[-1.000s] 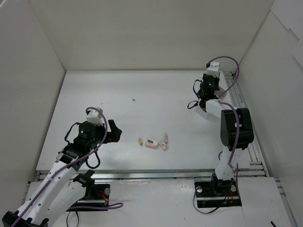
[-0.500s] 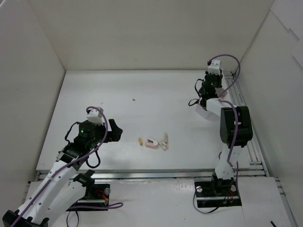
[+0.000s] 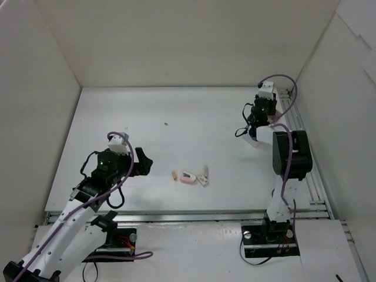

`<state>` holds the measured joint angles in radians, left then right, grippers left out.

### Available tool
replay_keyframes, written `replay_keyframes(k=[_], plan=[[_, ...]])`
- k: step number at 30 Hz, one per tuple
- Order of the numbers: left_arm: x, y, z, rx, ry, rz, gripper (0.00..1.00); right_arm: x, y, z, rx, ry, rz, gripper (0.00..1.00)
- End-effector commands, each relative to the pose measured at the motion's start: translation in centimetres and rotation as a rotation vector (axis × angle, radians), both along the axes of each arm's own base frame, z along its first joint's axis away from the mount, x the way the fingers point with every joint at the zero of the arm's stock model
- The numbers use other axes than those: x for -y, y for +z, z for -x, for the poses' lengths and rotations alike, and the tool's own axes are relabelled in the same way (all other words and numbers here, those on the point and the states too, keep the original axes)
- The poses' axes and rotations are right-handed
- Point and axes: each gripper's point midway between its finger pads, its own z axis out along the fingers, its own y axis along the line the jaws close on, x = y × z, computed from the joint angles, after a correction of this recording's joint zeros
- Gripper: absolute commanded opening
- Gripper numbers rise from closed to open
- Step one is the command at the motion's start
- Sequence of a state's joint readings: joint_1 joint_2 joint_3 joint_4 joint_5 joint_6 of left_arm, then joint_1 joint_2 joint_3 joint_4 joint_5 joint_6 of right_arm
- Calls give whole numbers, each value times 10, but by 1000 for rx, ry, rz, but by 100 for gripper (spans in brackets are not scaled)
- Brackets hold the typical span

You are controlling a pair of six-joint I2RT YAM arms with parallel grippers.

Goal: Sort the stationery into containers
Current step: Place the pen in the storage box.

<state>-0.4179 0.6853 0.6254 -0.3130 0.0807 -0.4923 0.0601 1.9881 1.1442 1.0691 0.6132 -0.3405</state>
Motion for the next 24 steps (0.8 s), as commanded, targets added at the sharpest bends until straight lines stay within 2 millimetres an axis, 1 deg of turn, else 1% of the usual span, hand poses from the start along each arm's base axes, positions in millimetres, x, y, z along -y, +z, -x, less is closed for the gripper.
replay_keyframes(k=[1, 3, 4, 5, 6, 7, 8, 9, 11, 12, 14, 15, 16, 17, 18, 19, 20, 22, 23, 24], plan=[[6, 27, -8, 93, -22, 23, 100, 2, 46, 9, 169, -11, -44, 22], [6, 27, -8, 93, -22, 25, 100, 0, 50, 14, 178, -7, -51, 28], [6, 27, -7, 95, -25, 25, 100, 0, 54, 16, 188, -4, -54, 37], [6, 28, -7, 96, -26, 26, 100, -4, 57, 17, 191, 9, -54, 42], [6, 28, -7, 97, -27, 29, 100, -7, 65, 20, 203, 18, -52, 48], [6, 29, -6, 100, -29, 29, 100, -11, 69, 21, 208, 25, -50, 65], [7, 30, -6, 102, -32, 32, 100, -13, 73, 23, 209, 29, -42, 71], [7, 30, -5, 101, -33, 33, 100, -21, 83, 27, 217, 41, -28, 75], [7, 31, -4, 101, -31, 38, 100, -33, 96, 31, 223, 68, -5, 96], [6, 31, -4, 102, -27, 40, 100, -47, 110, 35, 234, 98, 12, 98], [5, 31, -3, 99, -23, 39, 100, -61, 121, 40, 250, 127, 16, 98], [5, 31, -3, 98, -22, 43, 100, -75, 130, 48, 267, 158, 10, 98], [5, 31, -2, 98, -22, 43, 100, -82, 133, 52, 271, 175, 10, 98], [5, 31, -2, 96, -22, 46, 100, -101, 136, 54, 277, 233, 5, 98], [4, 31, -2, 96, -16, 49, 100, -106, 138, 61, 287, 247, -30, 98], [4, 31, -1, 93, -15, 49, 100, -114, 138, 65, 284, 263, -53, 98], [4, 31, -1, 89, -11, 49, 100, -131, 137, 68, 271, 304, -79, 98], [4, 31, 0, 76, -6, 42, 100, -158, 133, 73, 197, 408, -146, 98], [3, 30, 0, 67, -2, 39, 100, -186, 123, 74, 84, 524, -200, 98], [3, 30, 0, 62, 2, 38, 100, -201, 111, 77, -1, 586, -236, 98]])
